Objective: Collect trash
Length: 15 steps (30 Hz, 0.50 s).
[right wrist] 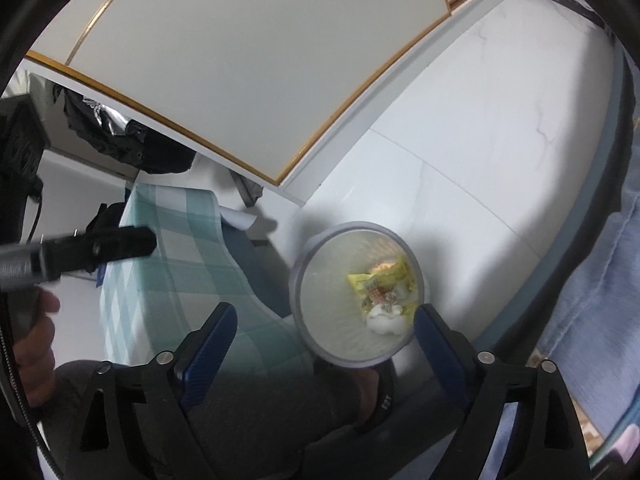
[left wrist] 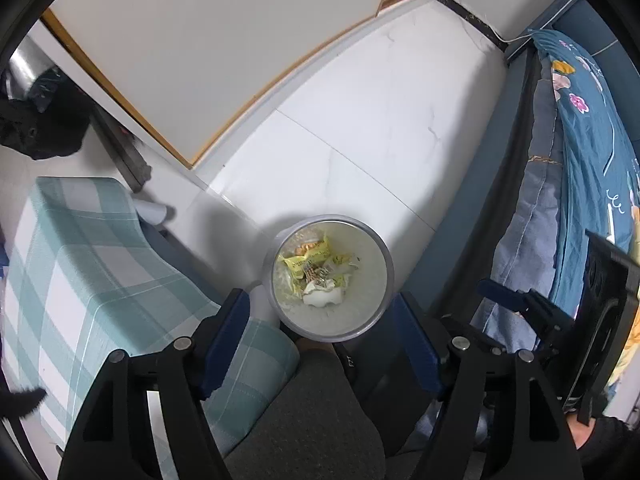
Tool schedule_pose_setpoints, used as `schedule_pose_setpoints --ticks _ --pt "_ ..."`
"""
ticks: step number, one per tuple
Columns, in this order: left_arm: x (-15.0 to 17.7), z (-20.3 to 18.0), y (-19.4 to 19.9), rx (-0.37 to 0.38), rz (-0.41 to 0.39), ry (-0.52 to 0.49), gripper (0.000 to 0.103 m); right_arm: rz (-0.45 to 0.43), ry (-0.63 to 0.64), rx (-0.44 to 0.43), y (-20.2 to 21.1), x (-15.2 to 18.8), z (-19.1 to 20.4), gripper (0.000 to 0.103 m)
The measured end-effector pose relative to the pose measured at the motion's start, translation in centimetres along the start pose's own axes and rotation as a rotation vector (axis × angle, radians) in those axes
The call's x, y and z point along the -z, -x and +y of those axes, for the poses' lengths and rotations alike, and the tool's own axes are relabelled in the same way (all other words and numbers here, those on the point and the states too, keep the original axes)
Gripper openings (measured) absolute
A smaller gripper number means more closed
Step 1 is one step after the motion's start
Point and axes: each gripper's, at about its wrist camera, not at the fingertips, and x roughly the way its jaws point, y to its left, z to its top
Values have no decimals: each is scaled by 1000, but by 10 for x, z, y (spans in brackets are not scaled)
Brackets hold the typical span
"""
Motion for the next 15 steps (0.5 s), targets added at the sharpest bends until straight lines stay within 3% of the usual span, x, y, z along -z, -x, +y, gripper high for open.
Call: schedule_pose_setpoints --ticks 7,15 --pt "3 8 8 -48 -39 33 72 0 7 7 3 4 2 93" --pt "9 13 8 -63 -22 72 72 -14 25 15 9 5 7 93"
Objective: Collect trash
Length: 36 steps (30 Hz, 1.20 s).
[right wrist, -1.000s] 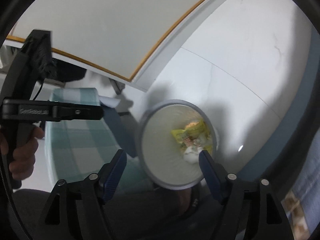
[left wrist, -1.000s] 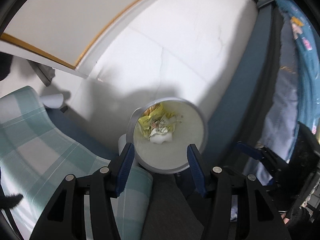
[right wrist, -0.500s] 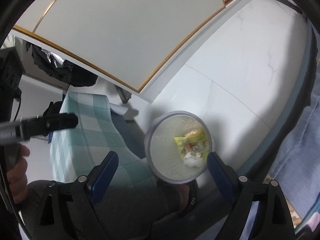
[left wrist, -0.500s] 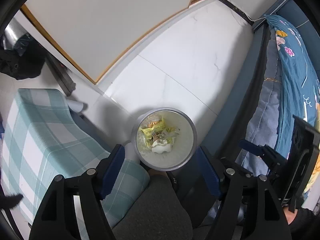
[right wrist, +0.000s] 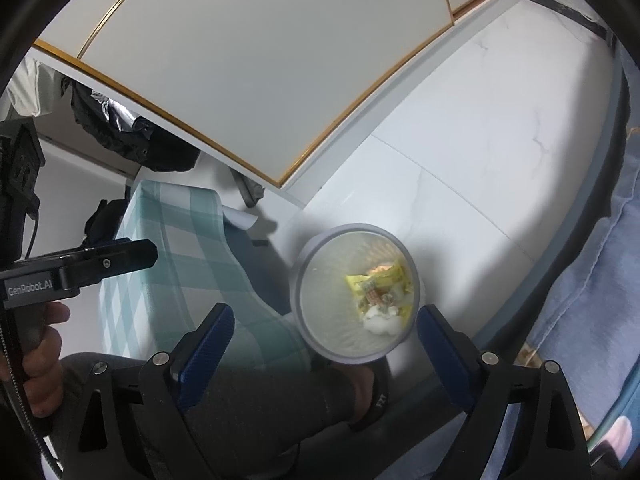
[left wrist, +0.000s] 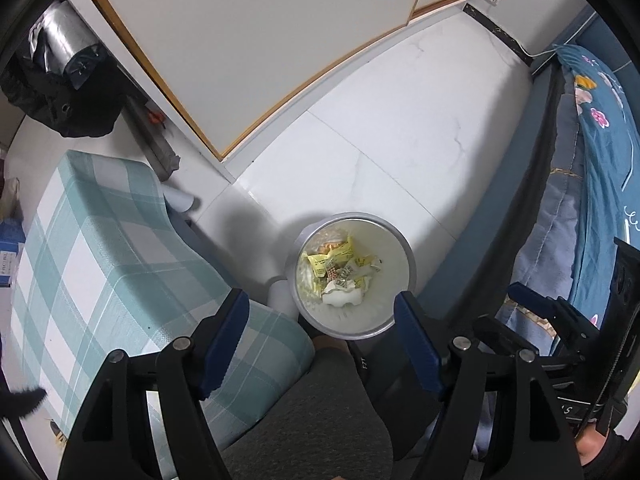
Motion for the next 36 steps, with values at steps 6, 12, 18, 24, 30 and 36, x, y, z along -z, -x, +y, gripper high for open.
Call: schedule_pose_setpoints --ticks 6,12,18,24,30,36 --pt "2 -3 3 -15 -8 0 72 -6 4 5 0 -2 0 93" --pt "3 -6 3 15 -3 -23 72 -13 10 6 2 -2 2 93" --pt "4 -6 5 15 -8 -21 72 -11 0 19 0 -3 -2 93" --pt "5 -4 5 23 -10 -14 72 -6 0 23 -4 -3 -3 93" --pt "4 -3 5 31 -1 -11 72 1 -2 28 -5 -3 -3 93" --pt "4 -1 5 38 -6 1 72 3 -2 29 -7 -1 -4 93"
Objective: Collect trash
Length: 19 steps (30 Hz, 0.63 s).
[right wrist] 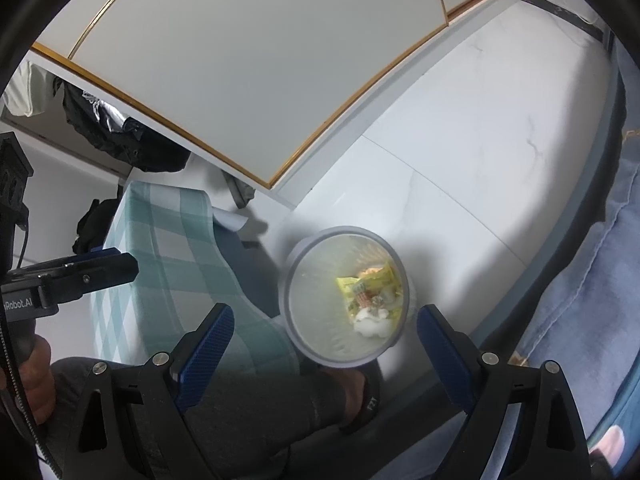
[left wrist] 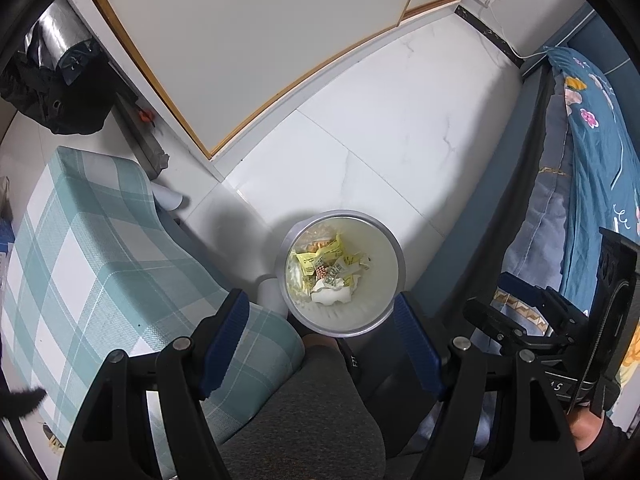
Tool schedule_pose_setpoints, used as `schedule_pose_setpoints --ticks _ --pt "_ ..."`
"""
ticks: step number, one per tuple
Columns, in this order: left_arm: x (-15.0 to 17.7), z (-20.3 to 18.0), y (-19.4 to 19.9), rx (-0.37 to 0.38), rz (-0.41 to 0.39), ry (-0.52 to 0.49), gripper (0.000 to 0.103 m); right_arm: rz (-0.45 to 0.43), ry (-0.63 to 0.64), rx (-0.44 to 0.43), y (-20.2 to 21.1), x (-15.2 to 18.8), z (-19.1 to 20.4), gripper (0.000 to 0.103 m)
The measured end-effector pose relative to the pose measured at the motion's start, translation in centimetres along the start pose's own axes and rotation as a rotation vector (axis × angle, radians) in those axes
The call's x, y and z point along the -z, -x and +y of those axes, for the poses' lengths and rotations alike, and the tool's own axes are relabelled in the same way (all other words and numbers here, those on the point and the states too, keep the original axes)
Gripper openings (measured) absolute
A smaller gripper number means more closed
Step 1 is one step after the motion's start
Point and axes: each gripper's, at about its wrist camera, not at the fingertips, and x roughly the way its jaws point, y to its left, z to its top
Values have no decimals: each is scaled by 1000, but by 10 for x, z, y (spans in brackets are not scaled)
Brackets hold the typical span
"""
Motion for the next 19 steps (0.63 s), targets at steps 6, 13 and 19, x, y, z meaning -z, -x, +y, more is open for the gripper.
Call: schedule_pose_setpoints --ticks 6,13,19 --pt "0 -4 1 -36 -16 -16 72 -1 -1 2 0 0 0 93" --pt "0 -3 3 -32 -25 -19 72 -5 0 1 1 2 0 93" --pt "-2 4 8 1 -61 12 72 -2 -3 7 1 2 -1 93"
